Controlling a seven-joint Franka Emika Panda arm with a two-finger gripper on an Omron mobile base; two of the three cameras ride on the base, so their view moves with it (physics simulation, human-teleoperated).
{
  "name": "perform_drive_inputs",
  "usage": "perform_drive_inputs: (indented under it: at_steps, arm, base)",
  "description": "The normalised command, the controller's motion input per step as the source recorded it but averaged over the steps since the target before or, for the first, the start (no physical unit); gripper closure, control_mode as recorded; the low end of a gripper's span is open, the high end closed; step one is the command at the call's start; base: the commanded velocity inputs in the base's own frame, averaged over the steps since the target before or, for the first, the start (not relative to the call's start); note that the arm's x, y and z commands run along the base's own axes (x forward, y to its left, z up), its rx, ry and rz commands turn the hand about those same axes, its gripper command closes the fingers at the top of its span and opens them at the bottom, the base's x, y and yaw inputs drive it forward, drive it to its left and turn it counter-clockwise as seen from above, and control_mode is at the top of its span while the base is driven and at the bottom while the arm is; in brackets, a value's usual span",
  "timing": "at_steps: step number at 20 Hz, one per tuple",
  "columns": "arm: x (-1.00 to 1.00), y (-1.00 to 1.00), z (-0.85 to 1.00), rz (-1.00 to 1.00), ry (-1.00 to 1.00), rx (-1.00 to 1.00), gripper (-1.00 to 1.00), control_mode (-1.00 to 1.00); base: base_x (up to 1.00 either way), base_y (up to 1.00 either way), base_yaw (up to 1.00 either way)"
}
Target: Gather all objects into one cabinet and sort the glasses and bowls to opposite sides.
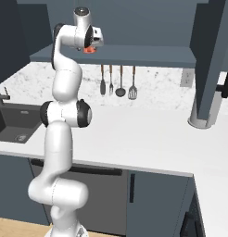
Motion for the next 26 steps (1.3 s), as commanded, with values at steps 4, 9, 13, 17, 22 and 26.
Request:
perform_drive_inputs:
  at_steps: [4,9,13,17,22,26]
  arm:
    - [0.27,0.00,-0.28,-0.11,-0.13,0.00,-1.00,-1.00]
    - [0.10,0.00,-0.16,-0.09,-0.13,0.00,1.00,-1.00]
    - [0.00,0.00,-0.20,-0.08,-0.12,0.00,1.00,-1.00]
    - [0.00,0.00,-0.16,-0.08,-0.07,0.02,1.00,-1.00]
    - [0.00,0.00,-0.12,-0.04,-0.10,0.02,1.00,-1.00]
    - [-0.50,0.00,0.11,0.00,-0.10,0.06,1.00,-1.00]
  base:
    - [0.00,0.00,0.00]
    - [0.00,0.00,0.00]
    - [0.00,0.00,0.00]
    - [0.00,0.00,0.00]
    - [0.00,0.00,0.00]
    - [0.00,0.00,0.00]
